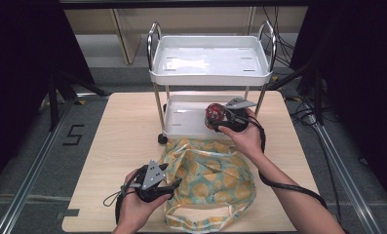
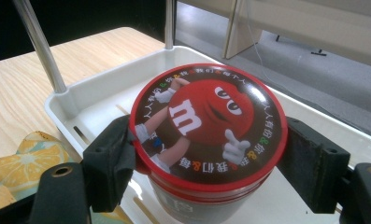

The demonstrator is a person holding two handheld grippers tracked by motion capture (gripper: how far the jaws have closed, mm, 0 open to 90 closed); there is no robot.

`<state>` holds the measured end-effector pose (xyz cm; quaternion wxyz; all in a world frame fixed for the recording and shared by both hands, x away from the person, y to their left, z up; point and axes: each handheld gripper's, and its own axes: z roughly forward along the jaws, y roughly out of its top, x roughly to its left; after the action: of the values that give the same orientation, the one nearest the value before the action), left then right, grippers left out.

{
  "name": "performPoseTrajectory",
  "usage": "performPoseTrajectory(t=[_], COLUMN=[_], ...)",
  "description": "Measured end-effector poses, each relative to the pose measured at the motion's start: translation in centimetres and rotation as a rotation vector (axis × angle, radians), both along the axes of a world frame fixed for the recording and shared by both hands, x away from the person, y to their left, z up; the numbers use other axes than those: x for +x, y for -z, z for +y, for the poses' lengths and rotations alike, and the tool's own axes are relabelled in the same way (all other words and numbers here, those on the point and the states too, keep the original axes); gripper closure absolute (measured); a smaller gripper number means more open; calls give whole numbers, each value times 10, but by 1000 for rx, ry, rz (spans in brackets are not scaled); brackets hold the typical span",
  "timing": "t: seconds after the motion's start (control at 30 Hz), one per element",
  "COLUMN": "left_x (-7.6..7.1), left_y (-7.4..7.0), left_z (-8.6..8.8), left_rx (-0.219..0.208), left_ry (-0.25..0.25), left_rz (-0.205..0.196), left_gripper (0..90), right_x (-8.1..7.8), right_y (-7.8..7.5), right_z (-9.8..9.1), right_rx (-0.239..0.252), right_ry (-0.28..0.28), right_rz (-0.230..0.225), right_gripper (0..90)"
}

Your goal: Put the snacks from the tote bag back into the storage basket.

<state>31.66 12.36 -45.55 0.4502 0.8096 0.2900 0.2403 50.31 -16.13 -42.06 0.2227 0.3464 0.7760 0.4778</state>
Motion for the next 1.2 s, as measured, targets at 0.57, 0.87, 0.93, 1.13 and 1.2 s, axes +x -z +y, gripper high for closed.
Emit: performPoseTrajectory(t=[0.57, 0.87, 0.93, 1.13, 1.2], left_x=[-1, 1, 0, -1, -1], left_y=[1, 0, 1, 1, 0], left_z=[0, 1, 0, 0, 0], left_rx=[-17, -3, -12, -18, -19], left_ry=[-7, 2, -8, -13, -13], left_rz=[14, -3, 13, 11, 11], left_gripper=[327, 327, 327, 327, 327], right_x=[4, 7, 7, 7, 9], right_y=[4, 5, 6, 6, 6], right_z=[5, 5, 6, 7, 6], right_rx=[-30, -9, -23, -4, -25], right_ry=[6, -16, 1, -3, -9], right_rz=[0, 15, 13, 19, 3], right_gripper=[262, 261, 261, 262, 262])
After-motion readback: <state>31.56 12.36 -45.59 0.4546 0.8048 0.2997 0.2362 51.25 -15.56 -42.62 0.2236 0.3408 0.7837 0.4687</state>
